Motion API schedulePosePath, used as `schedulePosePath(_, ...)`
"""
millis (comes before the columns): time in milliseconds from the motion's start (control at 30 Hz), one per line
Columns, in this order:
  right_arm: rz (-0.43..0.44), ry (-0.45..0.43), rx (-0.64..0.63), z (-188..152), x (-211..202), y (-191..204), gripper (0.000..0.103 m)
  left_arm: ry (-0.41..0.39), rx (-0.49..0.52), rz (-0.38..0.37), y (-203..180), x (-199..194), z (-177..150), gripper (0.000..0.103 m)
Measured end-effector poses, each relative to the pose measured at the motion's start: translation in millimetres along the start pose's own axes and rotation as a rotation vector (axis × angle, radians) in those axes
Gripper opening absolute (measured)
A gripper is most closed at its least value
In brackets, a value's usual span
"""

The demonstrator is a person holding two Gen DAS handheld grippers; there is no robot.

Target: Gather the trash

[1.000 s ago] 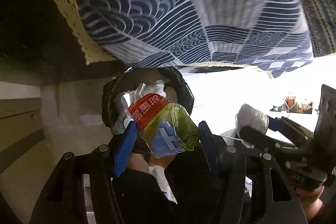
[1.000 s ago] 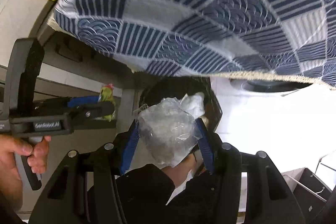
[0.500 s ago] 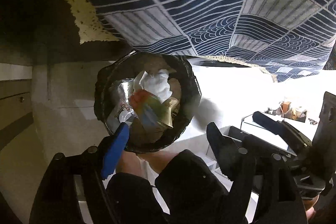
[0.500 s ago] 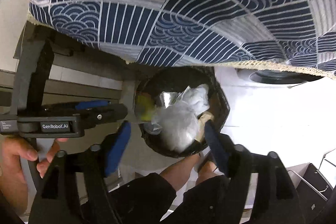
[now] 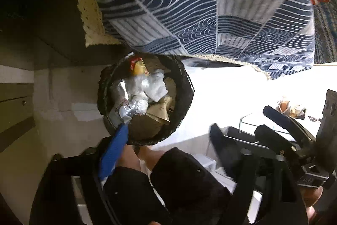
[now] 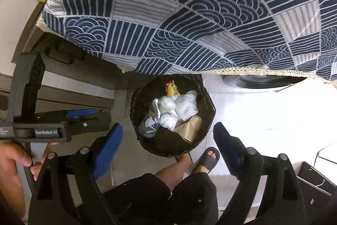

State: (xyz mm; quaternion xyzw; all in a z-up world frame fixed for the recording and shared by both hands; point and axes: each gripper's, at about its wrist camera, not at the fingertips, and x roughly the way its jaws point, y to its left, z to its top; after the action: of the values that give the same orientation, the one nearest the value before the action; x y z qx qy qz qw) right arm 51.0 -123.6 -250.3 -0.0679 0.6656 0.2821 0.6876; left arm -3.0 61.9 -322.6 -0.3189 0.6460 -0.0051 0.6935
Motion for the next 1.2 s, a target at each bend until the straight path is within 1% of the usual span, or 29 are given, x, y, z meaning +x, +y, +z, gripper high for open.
schedulePosePath(33, -0.006, -0.006, 0.0, -0.3, -3.1, 0.9, 0.087, -0.013, 0.013, 0.002, -2.3, -4.4, -1.5, 0.086)
schedulePosePath(67, -0.014, -0.019, 0.002, -1.7, -9.5, 1.0, 0.089, -0.023, 0.027, 0.005, -4.9, -7.9, -2.9, 0.086)
schedulePosePath(100, -0.016, -0.031, 0.005, -2.5, -14.7, 0.6, 0.092, -0.042, 0.049, 0.011, -9.7, -13.8, -5.1, 0.086)
schedulePosePath(133, -0.019, -0.042, 0.008, -3.2, -18.5, 0.6, 0.098, -0.052, 0.061, 0.016, -12.7, -18.1, -7.0, 0.086)
schedulePosePath(233, -0.029, -0.084, 0.009, -5.4, -39.1, -1.7, 0.098, -0.091, 0.092, 0.009, -28.3, -36.2, -14.5, 0.096)
schedulePosePath(400, -0.061, -0.167, -0.005, -2.4, -89.9, -5.3, 0.098, -0.155, 0.132, 0.027, -62.8, -68.1, -25.3, 0.096)
schedulePosePath(467, -0.051, -0.203, -0.011, -1.6, -107.2, -7.9, 0.098, -0.194, 0.15, 0.049, -78.1, -83.9, -29.3, 0.096)
schedulePosePath(667, -0.037, -0.297, -0.035, -2.8, -153.5, -15.6, 0.098, -0.289, 0.185, 0.072, -110.5, -121.5, -38.7, 0.096)
schedulePosePath(767, -0.061, -0.349, -0.063, -4.1, -174.5, -18.1, 0.098, -0.328, 0.214, 0.072, -129.7, -136.8, -43.1, 0.096)
schedulePosePath(900, -0.034, -0.438, -0.059, -4.7, -207.2, -25.6, 0.098, -0.4, 0.211, 0.124, -151.1, -158.6, -48.6, 0.096)
schedulePosePath(1033, -0.007, -0.518, -0.07, -2.9, -243.2, -30.5, 0.098, -0.453, 0.226, 0.138, -166.6, -176.2, -52.5, 0.096)
schedulePosePath(1100, -0.012, -0.544, -0.08, -2.1, -256.5, -32.4, 0.098, -0.486, 0.241, 0.157, -176.9, -185.6, -55.9, 0.096)
schedulePosePath(1200, 0.007, -0.563, -0.083, 0.0, -277.3, -35.9, 0.098, -0.51, 0.252, 0.162, -187.1, -197.9, -59.2, 0.096)
